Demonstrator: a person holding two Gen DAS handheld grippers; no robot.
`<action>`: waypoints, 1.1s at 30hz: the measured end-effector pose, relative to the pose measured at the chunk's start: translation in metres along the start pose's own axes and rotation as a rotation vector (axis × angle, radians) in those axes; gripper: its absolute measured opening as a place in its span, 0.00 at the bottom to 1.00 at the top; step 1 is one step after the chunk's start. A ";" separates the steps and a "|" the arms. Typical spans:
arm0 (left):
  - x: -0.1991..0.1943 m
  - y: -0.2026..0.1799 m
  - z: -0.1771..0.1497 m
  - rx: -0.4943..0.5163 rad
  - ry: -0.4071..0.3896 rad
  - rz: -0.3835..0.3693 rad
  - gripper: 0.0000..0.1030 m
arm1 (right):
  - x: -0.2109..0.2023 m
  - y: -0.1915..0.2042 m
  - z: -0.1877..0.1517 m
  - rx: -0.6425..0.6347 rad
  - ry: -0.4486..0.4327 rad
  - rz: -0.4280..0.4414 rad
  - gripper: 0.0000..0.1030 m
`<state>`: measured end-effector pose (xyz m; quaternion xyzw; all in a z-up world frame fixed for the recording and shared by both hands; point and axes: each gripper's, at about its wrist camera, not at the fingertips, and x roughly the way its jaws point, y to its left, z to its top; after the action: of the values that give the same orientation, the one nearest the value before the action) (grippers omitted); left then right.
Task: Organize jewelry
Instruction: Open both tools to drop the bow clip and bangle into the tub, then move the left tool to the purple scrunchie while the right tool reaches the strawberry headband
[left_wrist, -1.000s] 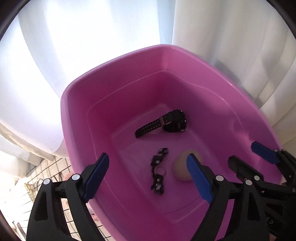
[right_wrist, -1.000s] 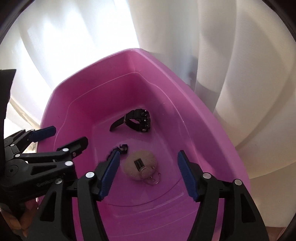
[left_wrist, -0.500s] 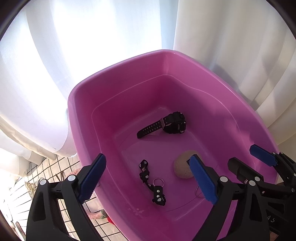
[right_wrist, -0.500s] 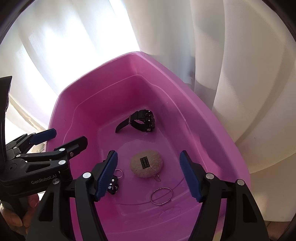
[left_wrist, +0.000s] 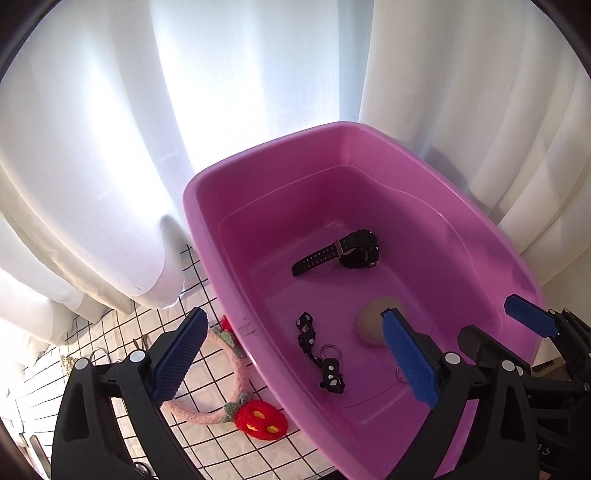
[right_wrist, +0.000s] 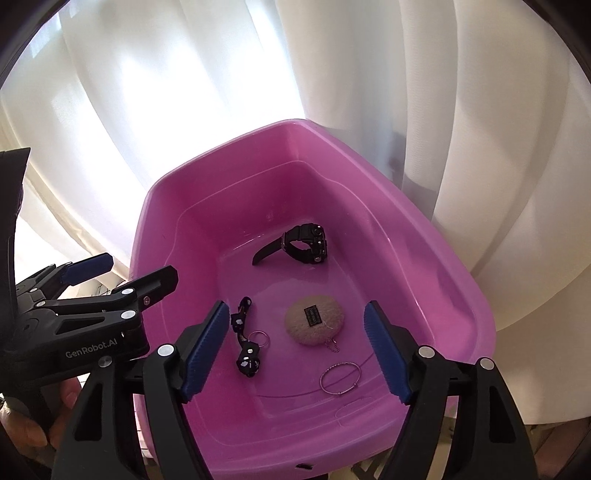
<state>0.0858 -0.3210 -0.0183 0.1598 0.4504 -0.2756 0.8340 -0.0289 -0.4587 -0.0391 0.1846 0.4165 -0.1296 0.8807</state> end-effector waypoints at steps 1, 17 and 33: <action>-0.004 0.004 -0.002 -0.002 -0.006 0.003 0.92 | -0.003 0.005 -0.001 -0.007 -0.003 0.002 0.70; -0.065 0.107 -0.042 -0.110 -0.067 0.055 0.93 | -0.032 0.093 -0.026 -0.111 -0.034 0.081 0.72; -0.108 0.209 -0.125 -0.289 -0.077 0.141 0.93 | -0.039 0.178 -0.058 -0.257 -0.027 0.203 0.72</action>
<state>0.0818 -0.0557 0.0086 0.0588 0.4409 -0.1546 0.8822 -0.0248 -0.2704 -0.0039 0.1101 0.3970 0.0120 0.9111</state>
